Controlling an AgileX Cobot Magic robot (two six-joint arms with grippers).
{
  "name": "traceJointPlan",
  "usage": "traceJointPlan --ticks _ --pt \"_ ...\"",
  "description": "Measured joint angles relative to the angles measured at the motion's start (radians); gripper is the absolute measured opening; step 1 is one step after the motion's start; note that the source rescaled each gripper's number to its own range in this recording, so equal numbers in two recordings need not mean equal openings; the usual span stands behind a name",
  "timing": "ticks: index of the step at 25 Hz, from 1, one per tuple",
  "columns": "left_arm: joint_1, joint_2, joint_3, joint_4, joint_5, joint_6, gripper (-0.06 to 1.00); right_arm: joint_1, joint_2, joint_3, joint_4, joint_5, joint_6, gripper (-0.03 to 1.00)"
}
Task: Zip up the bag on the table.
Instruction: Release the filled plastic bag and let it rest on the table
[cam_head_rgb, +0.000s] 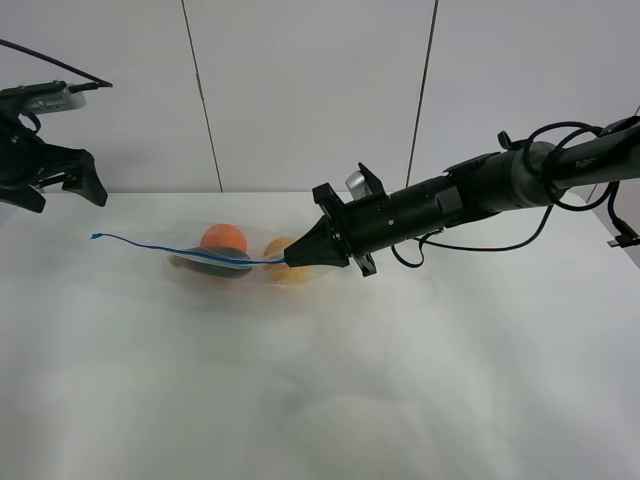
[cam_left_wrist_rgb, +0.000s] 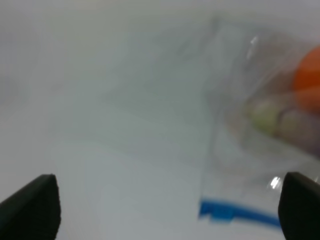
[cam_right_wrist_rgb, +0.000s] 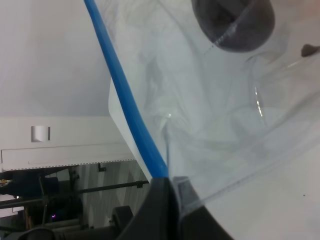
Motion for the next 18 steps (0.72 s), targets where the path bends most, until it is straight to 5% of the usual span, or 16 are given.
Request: traceJointPlan --ticks 8,18 --pt "-0.023 -0.004 -0.081 0.104 0.243 -0.137 1.00 0.000 0.000 0.000 -0.001 0.001 0.000 0.00" --pt "-0.126 -0.144 -0.080 0.144 0.298 -0.142 1.00 0.000 0.000 0.000 -0.003 0.001 0.000 0.00"
